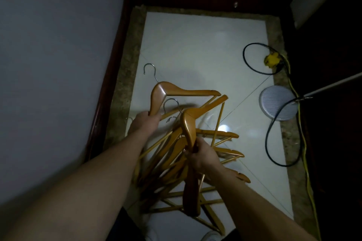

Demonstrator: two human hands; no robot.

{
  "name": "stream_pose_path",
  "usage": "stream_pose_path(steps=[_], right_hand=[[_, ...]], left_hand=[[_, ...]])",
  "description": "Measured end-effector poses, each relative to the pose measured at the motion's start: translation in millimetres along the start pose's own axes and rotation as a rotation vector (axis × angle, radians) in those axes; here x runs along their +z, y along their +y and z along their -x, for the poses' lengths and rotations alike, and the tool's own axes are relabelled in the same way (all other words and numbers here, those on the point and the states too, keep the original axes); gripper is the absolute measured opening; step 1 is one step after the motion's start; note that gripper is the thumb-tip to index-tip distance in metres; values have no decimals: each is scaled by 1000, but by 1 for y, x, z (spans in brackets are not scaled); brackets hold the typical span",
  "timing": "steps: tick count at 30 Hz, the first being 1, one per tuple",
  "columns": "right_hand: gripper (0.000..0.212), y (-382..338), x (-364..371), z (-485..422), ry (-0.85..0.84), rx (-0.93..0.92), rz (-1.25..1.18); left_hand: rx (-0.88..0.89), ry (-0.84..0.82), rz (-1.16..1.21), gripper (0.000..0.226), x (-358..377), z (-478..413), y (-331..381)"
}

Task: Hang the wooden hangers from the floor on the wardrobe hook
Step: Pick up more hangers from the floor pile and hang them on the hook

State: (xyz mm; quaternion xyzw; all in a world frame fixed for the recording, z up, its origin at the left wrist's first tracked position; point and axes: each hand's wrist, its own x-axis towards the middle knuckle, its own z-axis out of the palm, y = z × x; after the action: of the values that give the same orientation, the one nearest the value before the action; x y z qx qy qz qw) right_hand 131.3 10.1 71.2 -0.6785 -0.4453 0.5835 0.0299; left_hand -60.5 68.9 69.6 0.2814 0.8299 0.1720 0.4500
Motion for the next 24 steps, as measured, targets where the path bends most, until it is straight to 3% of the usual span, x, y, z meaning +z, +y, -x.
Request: stream_pose_path(steps=[10,18,21,24], right_hand=[[32,-91,-79,148,53,26,-5],[35,-167,-124,278,64,28,-85],[37,-190,-142,326,82,17,-153],[31,-208,-159,366,136,-13,-153]], left_hand=[[64,-107,96,25,-85,141,129],[215,-152,-74,26,-170,254,232],[236,-175,-41,38,-195,293,262],[205,-199,50,72,-213,333,291]])
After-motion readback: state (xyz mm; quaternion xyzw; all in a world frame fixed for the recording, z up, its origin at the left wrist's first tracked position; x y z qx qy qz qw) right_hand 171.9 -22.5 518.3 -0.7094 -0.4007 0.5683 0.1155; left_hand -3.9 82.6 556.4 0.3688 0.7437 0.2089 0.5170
